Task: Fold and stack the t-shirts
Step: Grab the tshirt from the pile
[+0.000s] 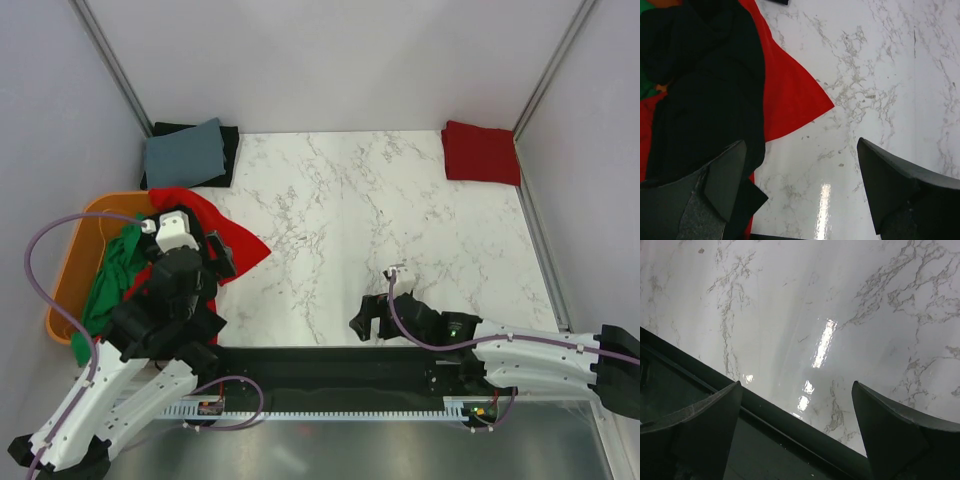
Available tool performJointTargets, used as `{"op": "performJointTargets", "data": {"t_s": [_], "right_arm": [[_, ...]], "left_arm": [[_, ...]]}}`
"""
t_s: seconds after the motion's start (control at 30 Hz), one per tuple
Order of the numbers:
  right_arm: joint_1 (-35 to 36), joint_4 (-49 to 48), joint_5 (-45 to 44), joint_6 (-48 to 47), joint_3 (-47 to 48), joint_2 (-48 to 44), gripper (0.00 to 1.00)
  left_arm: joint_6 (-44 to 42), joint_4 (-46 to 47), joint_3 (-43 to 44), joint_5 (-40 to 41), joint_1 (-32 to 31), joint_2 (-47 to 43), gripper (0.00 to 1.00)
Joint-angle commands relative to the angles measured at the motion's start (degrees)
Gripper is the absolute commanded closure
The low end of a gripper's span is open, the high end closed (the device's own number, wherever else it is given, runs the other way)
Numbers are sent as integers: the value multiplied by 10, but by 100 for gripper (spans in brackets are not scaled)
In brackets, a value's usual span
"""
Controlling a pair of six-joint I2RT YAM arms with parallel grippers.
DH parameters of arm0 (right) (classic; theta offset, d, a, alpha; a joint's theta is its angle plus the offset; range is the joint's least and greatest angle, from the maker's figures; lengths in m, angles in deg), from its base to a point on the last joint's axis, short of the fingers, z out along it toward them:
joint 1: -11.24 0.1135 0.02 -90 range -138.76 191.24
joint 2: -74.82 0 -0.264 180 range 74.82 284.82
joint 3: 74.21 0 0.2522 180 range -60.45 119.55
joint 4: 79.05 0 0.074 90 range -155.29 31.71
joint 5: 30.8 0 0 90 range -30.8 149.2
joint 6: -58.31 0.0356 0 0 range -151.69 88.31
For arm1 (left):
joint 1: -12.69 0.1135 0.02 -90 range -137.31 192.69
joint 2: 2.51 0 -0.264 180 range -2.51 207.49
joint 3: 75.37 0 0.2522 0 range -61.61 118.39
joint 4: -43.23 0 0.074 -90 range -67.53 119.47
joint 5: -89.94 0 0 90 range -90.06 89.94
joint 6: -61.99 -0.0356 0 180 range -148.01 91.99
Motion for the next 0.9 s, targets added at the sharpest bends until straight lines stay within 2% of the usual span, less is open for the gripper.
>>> {"op": "performJointTargets", "data": {"t_s": [0.0,0.17,0.23,0.27,0.33,0.37,0.4,0.47,0.73,0.87], "right_arm": [[1,-17,-15,7,5,11,2],[-2,-11,-11,8,24,53,2],[-3,-10,-9,8,32,73,2],[-4,-10,-7,6,34,80,2],[-4,-10,-6,4,38,88,2],[-5,-10,-5,5,38,90,2],[-6,-9,-4,6,38,90,2],[-9,-10,-3,6,35,89,2],[-21,-13,7,8,26,81,2],[-26,-15,12,8,25,82,2]], "left_arm": [[-18,2,46,63,2,29,0],[-57,28,89,121,3,101,0],[-86,30,120,129,15,159,0],[-91,27,133,123,42,184,0],[-105,26,178,73,93,237,0],[-107,26,190,19,123,252,0],[-109,27,202,-6,177,267,0],[-113,28,228,-65,234,315,0],[-142,31,262,-113,266,433,10],[-160,32,259,-92,273,455,15]]}}
